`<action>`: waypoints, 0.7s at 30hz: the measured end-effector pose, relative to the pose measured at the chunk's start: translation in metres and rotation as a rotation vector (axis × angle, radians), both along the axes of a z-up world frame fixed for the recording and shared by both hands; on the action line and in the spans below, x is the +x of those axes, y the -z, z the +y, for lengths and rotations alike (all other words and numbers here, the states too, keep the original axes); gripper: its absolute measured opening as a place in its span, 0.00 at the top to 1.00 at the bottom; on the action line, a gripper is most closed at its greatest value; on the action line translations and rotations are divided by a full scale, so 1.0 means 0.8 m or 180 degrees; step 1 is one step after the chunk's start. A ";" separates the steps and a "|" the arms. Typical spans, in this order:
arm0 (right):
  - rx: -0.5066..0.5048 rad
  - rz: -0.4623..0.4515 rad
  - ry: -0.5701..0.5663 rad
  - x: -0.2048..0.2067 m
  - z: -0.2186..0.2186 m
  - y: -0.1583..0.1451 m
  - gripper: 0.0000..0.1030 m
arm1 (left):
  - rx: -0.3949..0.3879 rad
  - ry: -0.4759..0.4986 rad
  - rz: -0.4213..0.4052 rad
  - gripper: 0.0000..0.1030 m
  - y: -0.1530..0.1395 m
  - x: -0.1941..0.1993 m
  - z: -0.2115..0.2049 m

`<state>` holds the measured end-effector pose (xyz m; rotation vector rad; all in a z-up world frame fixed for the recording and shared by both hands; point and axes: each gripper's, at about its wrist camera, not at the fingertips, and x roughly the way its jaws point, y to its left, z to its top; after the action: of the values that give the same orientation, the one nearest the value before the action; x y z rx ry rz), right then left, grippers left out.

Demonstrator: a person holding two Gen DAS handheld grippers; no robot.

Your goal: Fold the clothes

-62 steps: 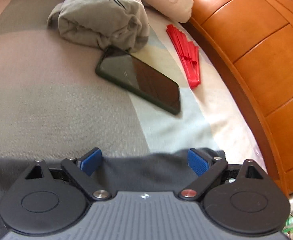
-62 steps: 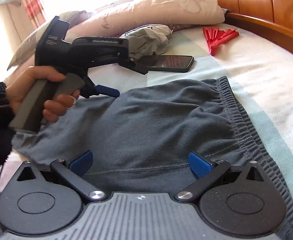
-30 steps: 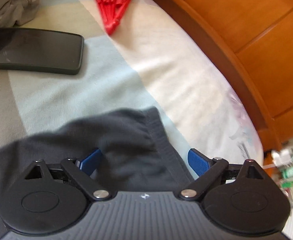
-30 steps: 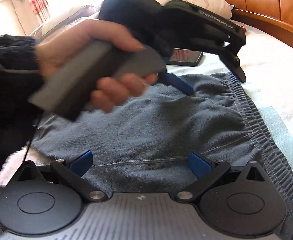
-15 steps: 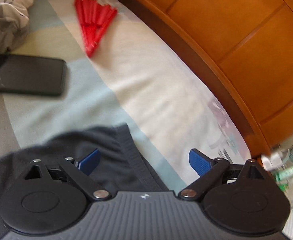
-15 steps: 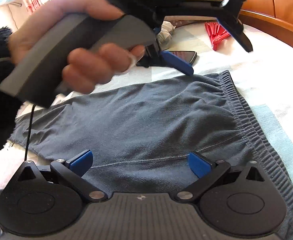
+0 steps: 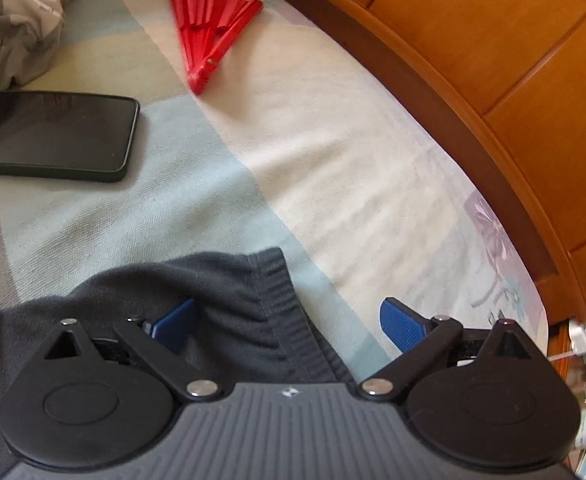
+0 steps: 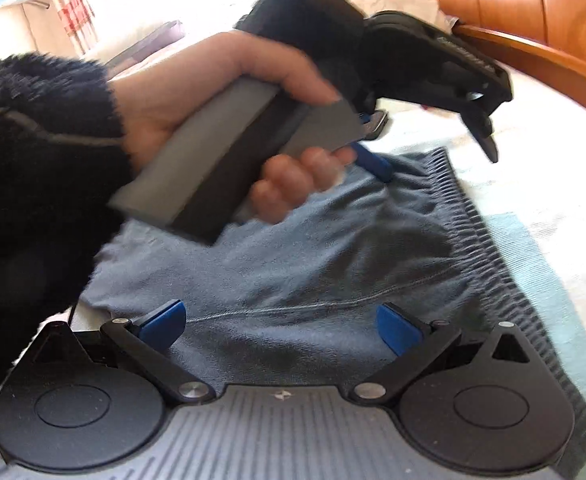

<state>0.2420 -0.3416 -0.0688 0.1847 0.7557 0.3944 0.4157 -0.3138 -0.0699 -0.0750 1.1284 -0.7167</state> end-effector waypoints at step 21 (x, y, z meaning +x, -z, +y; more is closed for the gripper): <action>-0.0378 0.0119 -0.0591 -0.051 0.001 0.003 0.00 | 0.0034 -0.0470 0.0086 0.05 0.016 -0.069 0.072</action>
<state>0.2010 -0.3407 -0.0716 0.0100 0.8338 0.5216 0.3608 -0.2565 -0.0827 -0.1578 1.1400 -0.5796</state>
